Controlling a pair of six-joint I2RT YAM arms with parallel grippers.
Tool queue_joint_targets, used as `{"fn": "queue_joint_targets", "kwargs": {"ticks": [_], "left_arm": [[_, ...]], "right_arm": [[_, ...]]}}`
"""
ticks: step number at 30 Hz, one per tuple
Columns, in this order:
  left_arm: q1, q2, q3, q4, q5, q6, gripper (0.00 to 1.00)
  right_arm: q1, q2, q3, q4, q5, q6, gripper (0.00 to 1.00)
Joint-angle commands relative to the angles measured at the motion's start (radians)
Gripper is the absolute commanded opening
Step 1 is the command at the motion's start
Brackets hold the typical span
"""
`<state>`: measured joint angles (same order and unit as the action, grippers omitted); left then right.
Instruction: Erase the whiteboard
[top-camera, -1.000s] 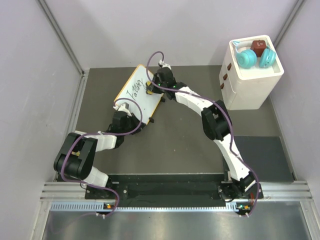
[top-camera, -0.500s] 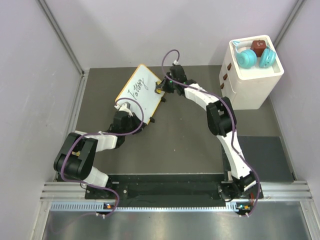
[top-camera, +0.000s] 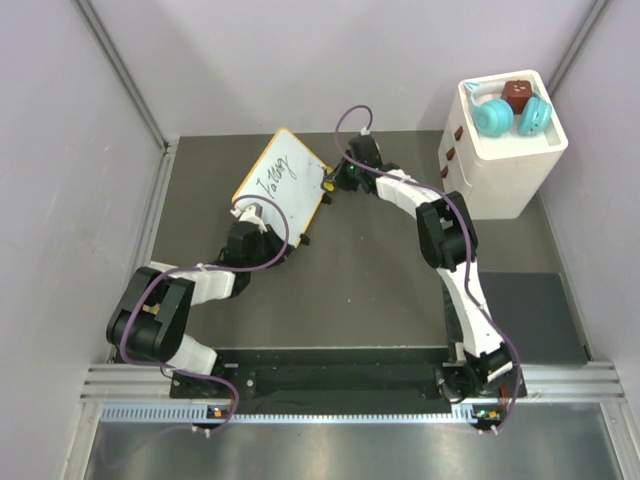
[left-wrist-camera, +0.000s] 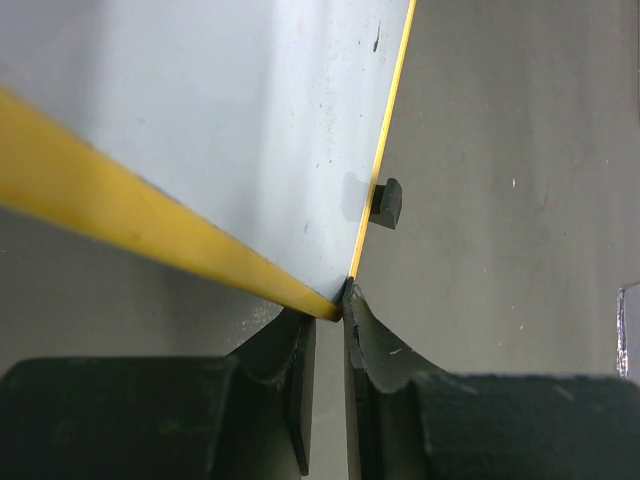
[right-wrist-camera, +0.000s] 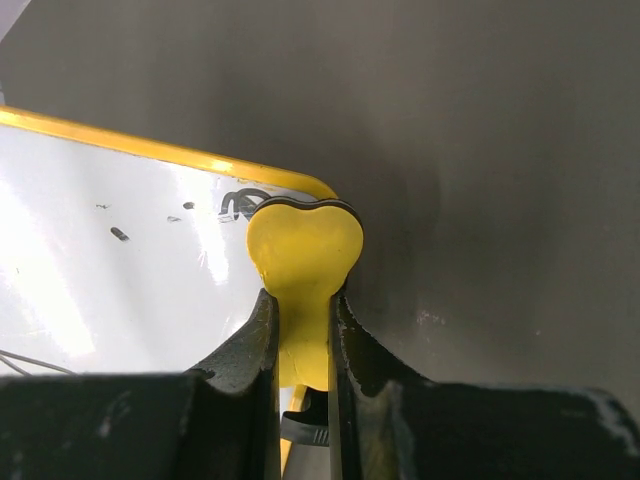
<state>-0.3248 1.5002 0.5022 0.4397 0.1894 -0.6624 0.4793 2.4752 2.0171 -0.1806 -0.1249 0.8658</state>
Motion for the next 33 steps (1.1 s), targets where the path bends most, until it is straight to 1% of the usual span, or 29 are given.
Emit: {"fn": "queue_joint_targets", "kwargs": {"ticks": [1, 4, 5, 9, 12, 17, 21, 22, 25, 26, 29, 33], "left_arm": [[-0.048, 0.032, -0.039, -0.259, 0.137, 0.092, 0.0], [-0.053, 0.038, -0.034, -0.262, 0.14, 0.095, 0.0], [-0.056, 0.038, -0.033, -0.263, 0.14, 0.096, 0.0], [-0.06, 0.041, -0.03, -0.265, 0.136, 0.099, 0.0], [-0.063, 0.041, -0.028, -0.266, 0.133, 0.101, 0.0], [-0.071, 0.045, -0.025, -0.271, 0.125, 0.103, 0.0], [-0.072, 0.043, -0.025, -0.275, 0.127, 0.103, 0.0], [-0.072, 0.042, -0.025, -0.276, 0.125, 0.104, 0.0], [-0.074, 0.041, -0.025, -0.274, 0.125, 0.104, 0.0], [-0.074, 0.041, -0.025, -0.274, 0.125, 0.104, 0.0], [-0.074, 0.045, -0.025, -0.272, 0.125, 0.104, 0.0], [-0.074, 0.046, -0.024, -0.274, 0.125, 0.104, 0.0]], "right_arm": [[0.019, 0.037, 0.028, -0.013, -0.045, -0.02, 0.0], [0.025, 0.054, 0.071, -0.003, -0.068, -0.042, 0.0], [0.025, 0.063, 0.116, -0.017, -0.088, -0.044, 0.0], [0.031, 0.105, 0.211, -0.029, -0.134, -0.042, 0.0], [0.059, 0.116, 0.273, -0.055, -0.134, -0.076, 0.0], [0.094, 0.126, 0.304, -0.051, -0.127, -0.088, 0.0], [0.081, 0.156, 0.304, -0.068, -0.099, -0.051, 0.0], [0.061, 0.162, 0.302, -0.08, -0.096, -0.038, 0.0], [0.021, 0.157, 0.246, -0.1, -0.081, 0.016, 0.0], [0.01, 0.151, 0.197, -0.085, -0.079, 0.022, 0.0], [-0.01, 0.116, 0.125, -0.082, -0.074, 0.009, 0.0], [0.002, 0.065, 0.057, -0.04, -0.085, -0.027, 0.0]]}}
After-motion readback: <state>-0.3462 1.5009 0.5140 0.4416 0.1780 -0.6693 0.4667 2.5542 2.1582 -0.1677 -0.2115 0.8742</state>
